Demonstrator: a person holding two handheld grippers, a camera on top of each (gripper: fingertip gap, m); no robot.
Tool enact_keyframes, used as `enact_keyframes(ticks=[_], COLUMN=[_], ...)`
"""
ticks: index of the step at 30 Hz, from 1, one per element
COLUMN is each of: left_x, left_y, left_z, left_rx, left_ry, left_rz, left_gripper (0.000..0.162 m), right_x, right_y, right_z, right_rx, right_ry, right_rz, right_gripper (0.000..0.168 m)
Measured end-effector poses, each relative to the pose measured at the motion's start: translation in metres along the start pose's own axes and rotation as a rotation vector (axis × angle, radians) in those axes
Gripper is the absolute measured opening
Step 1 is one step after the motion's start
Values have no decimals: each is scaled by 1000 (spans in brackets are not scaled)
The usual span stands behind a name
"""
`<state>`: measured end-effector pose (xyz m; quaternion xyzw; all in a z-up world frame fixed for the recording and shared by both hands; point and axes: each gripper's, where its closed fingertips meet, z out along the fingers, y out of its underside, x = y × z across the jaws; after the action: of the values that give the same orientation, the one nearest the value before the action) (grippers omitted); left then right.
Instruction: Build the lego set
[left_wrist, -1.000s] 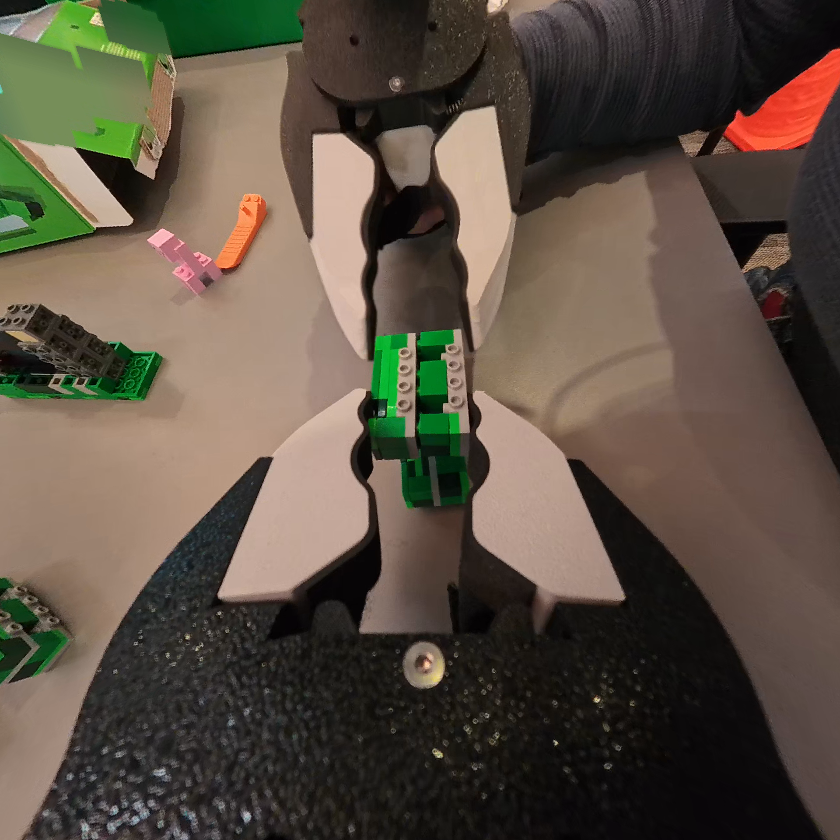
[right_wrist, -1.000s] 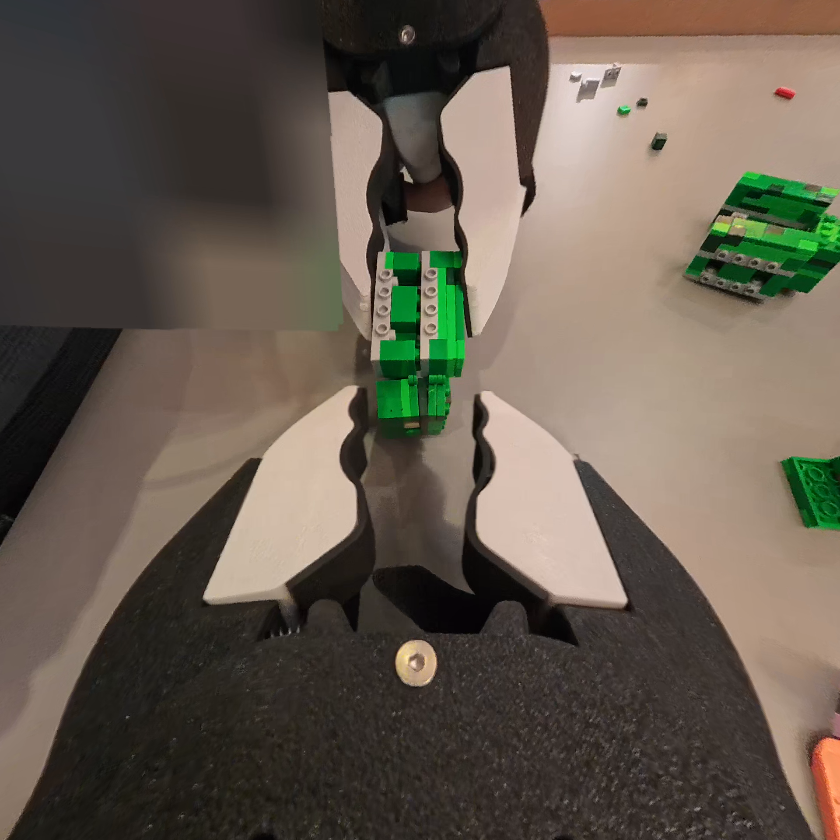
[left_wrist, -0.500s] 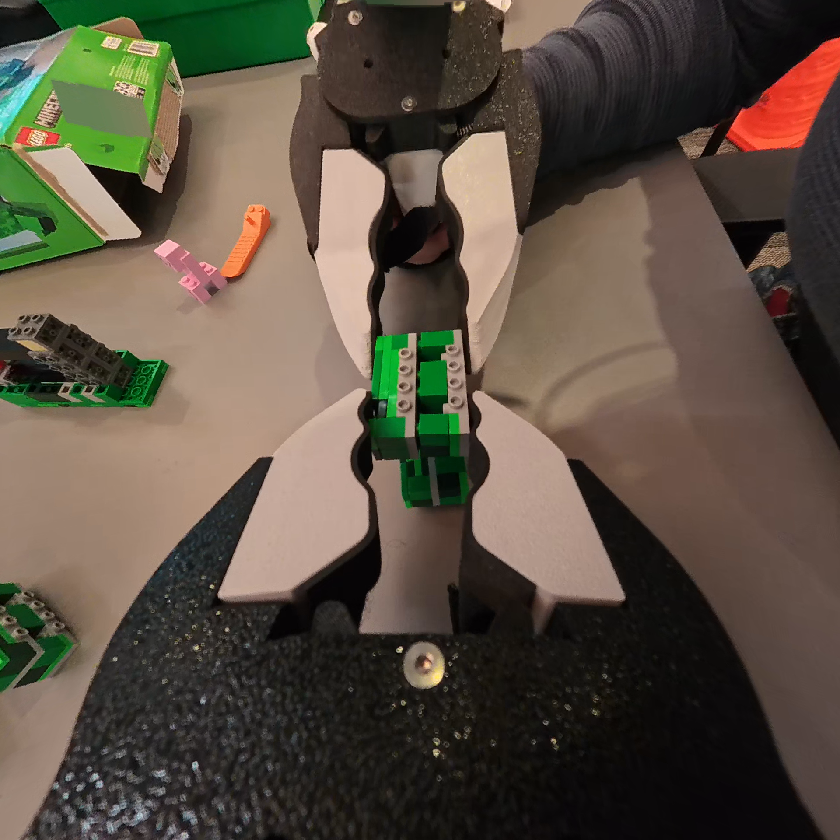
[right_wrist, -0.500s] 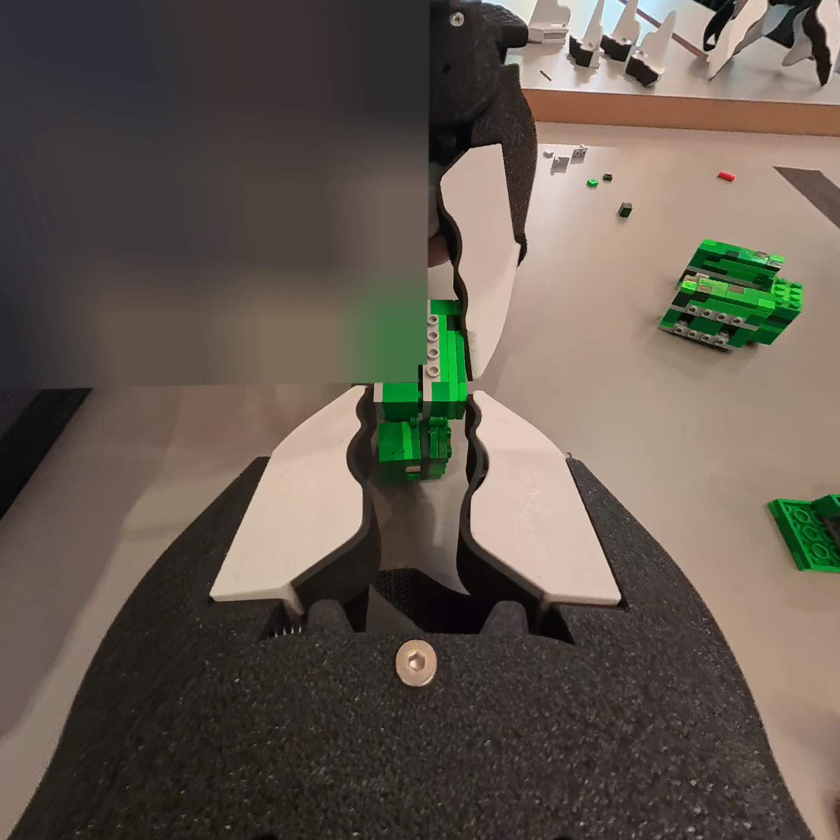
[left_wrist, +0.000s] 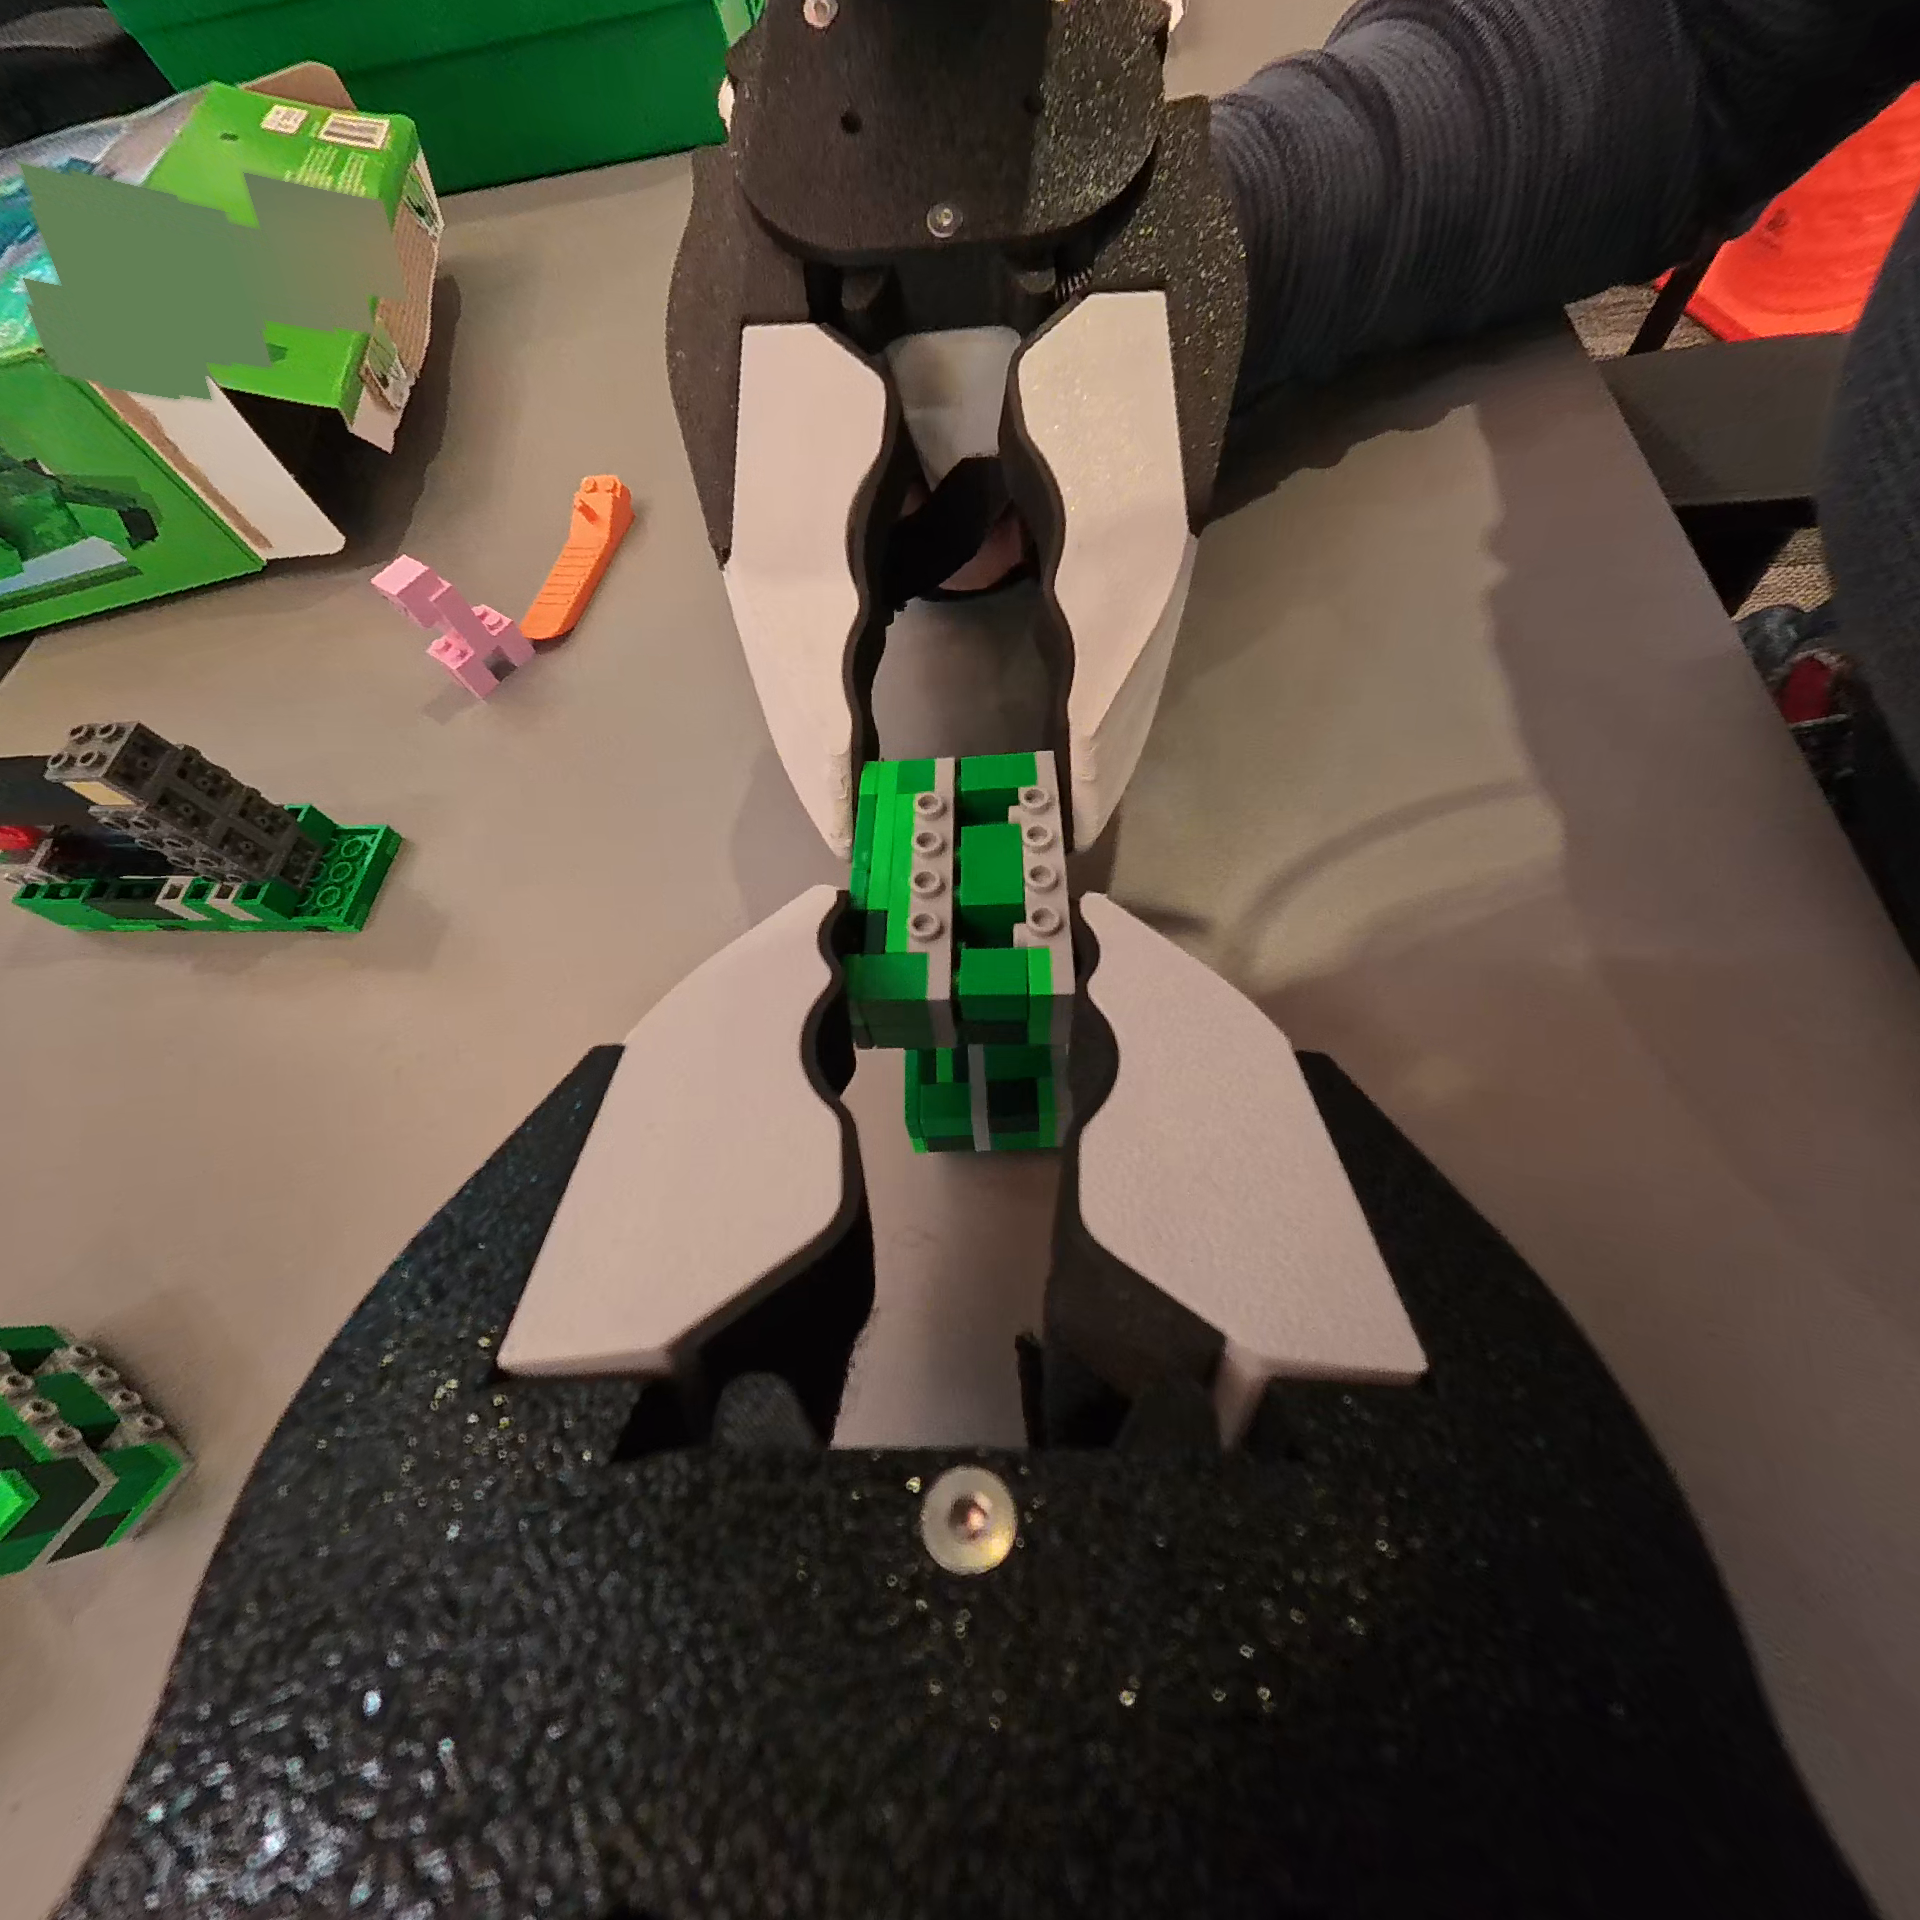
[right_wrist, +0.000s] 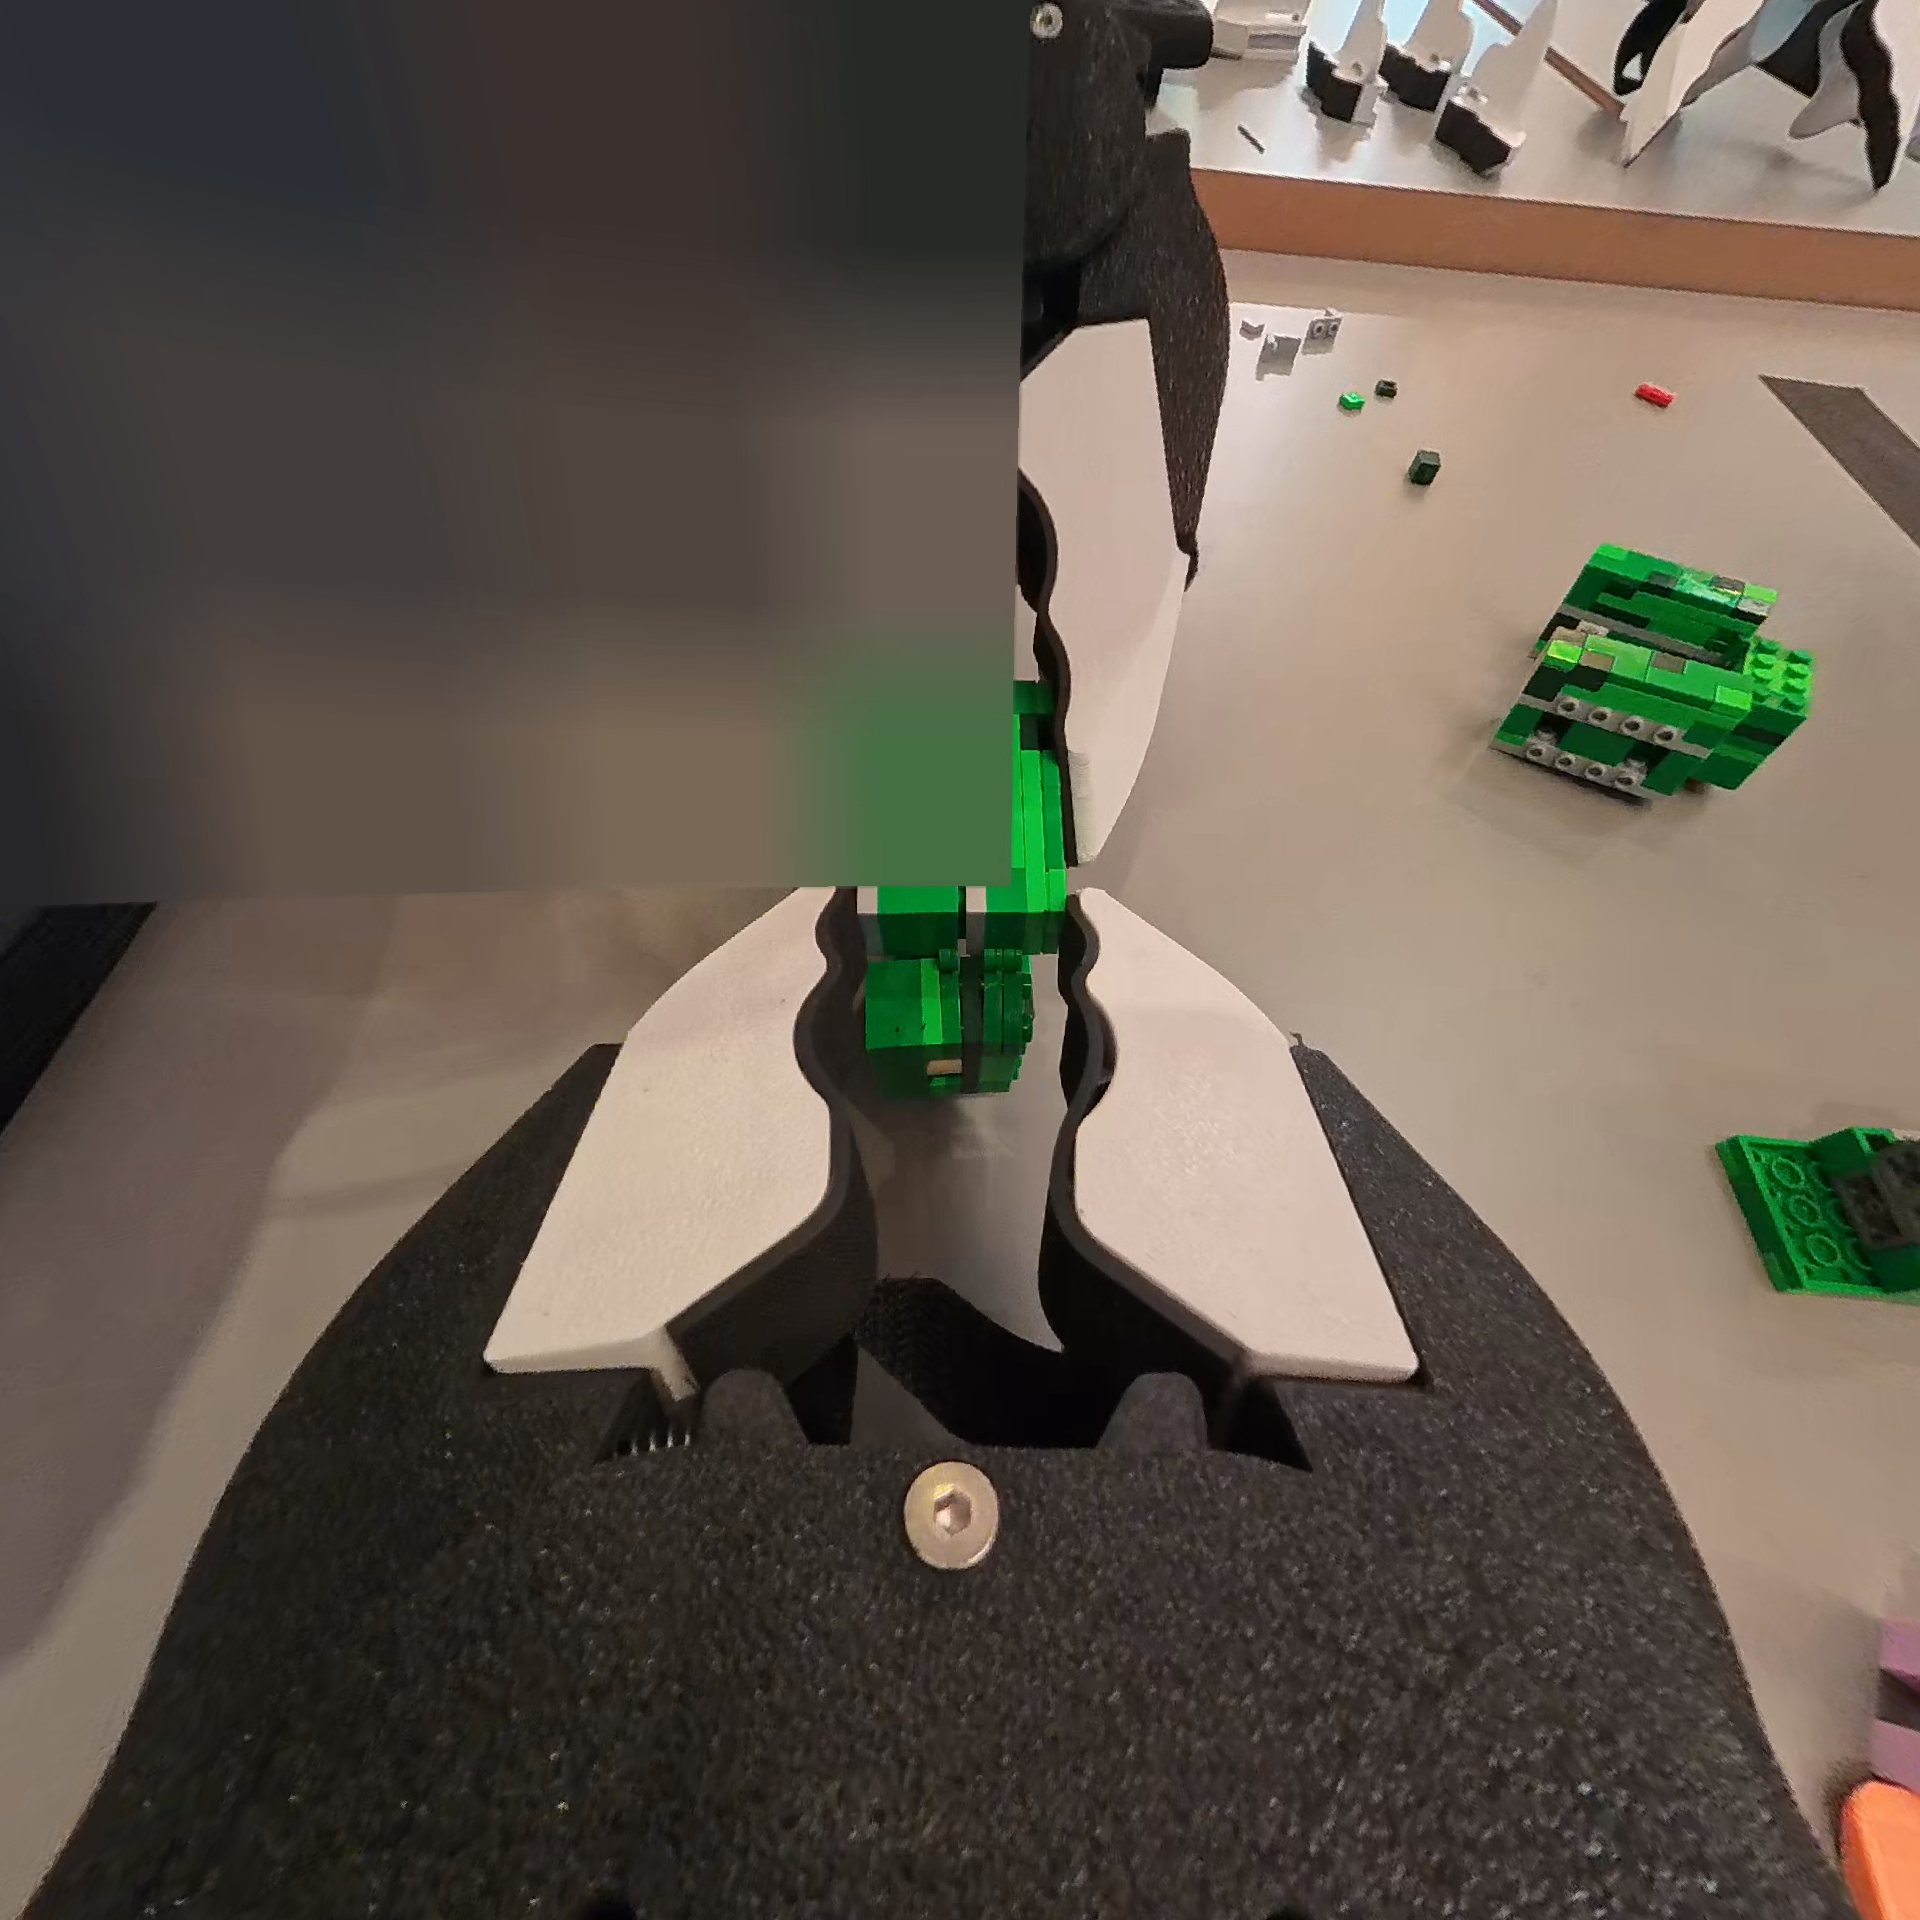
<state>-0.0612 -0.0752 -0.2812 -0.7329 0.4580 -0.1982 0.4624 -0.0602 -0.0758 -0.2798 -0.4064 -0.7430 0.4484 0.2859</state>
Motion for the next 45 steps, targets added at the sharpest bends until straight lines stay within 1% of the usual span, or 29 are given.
enact_keyframes(ticks=[11,16,19,22,26,30,41,45], left_x=[1,4,2,3,3,2,2,0], left_y=[-1,-1,7,4,4,4,4,5], left_z=[0,0,-4,-10,-10,-9,-9,-9], left_rx=[15,10,-26,11,6,10,6,-4], left_ry=[20,41,40,48,37,44,25,19], left_rz=[-22,-27,-28,-26,1,-25,-2,-8], left_gripper=[38,42,47,43,41,38,38,38], right_x=[-2,-2,-2,-2,-2,-2,-2,0], right_y=[0,0,0,0,0,1,2,1], right_z=[0,0,-1,-1,-1,-2,-2,-3], right_rx=[11,20,20,20,19,15,-7,-18], right_ry=[-24,-31,-31,-34,-36,-36,-25,-13], right_rz=[16,22,27,30,24,17,-11,5], right_gripper=[36,35,36,36,35,36,36,36])
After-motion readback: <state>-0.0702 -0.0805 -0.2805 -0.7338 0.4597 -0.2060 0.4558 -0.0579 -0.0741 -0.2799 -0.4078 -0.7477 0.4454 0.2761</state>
